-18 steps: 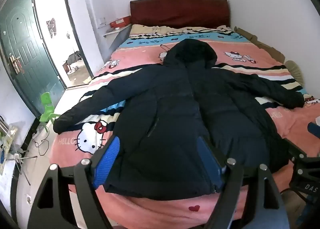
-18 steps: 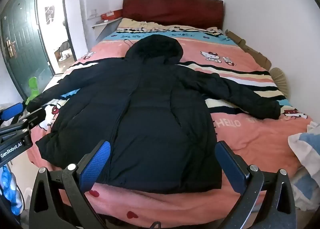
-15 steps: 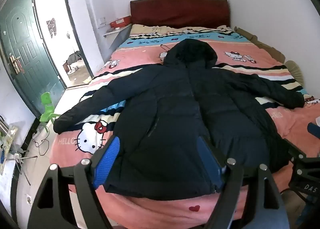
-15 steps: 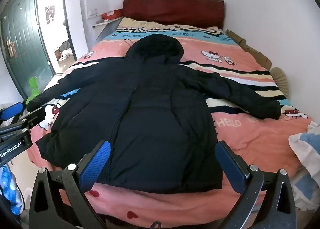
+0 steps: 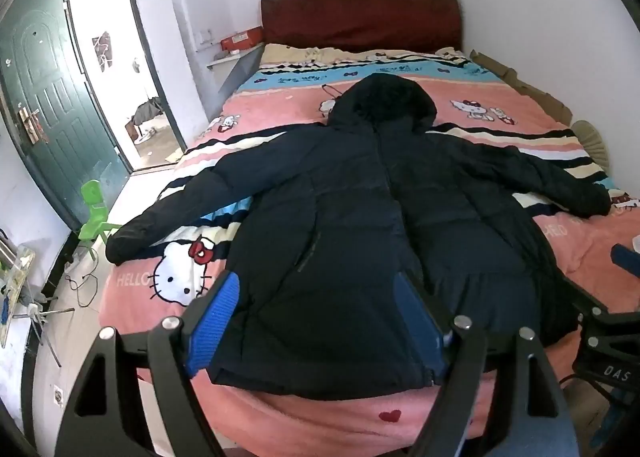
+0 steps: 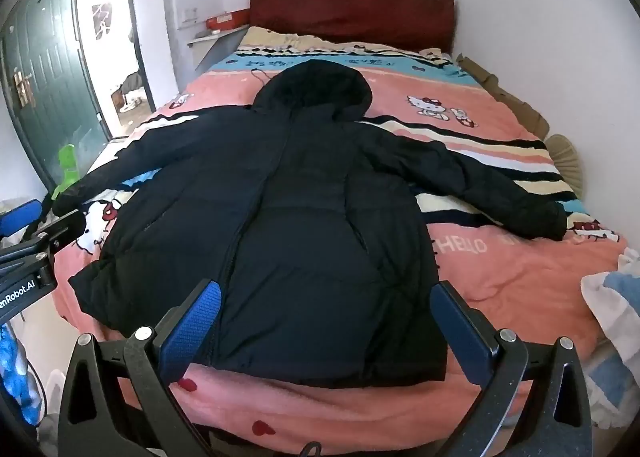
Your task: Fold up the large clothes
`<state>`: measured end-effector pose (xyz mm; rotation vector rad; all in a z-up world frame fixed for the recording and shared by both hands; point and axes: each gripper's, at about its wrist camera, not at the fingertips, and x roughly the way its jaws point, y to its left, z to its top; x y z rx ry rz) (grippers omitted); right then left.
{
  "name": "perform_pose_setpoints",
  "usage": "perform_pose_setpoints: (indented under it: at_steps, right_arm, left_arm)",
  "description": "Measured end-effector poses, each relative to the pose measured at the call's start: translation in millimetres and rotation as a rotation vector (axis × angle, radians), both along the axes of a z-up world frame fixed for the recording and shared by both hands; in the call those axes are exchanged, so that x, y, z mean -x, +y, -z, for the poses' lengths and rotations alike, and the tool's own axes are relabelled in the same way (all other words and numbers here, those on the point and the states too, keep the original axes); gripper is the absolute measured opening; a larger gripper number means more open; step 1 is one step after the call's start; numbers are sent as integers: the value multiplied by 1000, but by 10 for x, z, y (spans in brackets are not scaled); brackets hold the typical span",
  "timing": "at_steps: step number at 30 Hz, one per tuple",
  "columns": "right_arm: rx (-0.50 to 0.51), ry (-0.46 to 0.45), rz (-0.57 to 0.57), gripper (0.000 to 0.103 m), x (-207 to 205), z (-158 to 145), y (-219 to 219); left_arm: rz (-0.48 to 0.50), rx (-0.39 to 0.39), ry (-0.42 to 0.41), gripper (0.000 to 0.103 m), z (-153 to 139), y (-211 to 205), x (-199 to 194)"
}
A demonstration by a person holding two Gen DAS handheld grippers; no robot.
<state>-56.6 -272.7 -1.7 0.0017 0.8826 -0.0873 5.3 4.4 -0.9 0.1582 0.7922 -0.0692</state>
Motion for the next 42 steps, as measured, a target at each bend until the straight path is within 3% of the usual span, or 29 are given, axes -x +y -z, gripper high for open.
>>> perform_pose_setpoints:
  at_steps: [31, 37, 42]
  right_arm:
    - [-17, 53, 27, 103, -417, 204, -183]
    - [-21, 57, 19, 103, -510, 249, -243]
    - [-47, 56, 35, 103, -591, 311, -354]
  left_arm:
    - [-18, 48, 41, 79, 233, 17, -421]
    - [-24, 89, 17, 79, 250, 11, -510]
    - [21, 49, 50, 79, 308, -54, -656]
